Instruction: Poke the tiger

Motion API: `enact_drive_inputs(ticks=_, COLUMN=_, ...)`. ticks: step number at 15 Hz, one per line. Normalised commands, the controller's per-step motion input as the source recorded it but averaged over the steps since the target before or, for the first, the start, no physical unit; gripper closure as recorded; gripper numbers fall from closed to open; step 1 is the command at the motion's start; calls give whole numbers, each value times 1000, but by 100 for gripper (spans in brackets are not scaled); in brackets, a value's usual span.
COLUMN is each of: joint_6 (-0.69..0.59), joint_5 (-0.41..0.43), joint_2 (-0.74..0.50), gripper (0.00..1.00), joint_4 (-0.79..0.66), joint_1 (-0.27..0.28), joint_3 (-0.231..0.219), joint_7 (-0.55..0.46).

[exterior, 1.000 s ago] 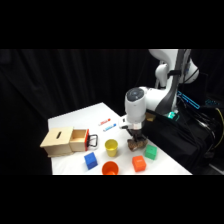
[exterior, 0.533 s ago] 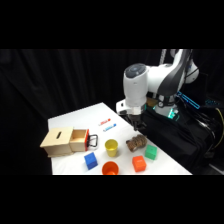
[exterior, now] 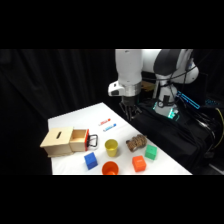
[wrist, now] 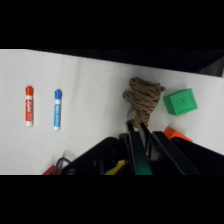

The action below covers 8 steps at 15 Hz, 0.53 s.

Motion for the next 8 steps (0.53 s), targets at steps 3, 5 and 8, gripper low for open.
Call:
enact_drive_inputs(ticks=3, joint_6=-225, joint_5=45, joint_2=-149, gripper=34, joint_4=147, joint_1=-76, joint_3=-21, joint_7=-69)
enact_drive_inputs(ticks=5, joint_6=-231, joint_5=39, joint_2=-167, gripper=18, joint_4=150, joint_1=-70, joint_3=-28, joint_7=-67)
enact_drive_inputs(ticks=8, joint_6=-282, joint_5=29, joint_2=-139, gripper=0, joint_4=184, joint_1=-56, joint_3=-14, joint_7=10)
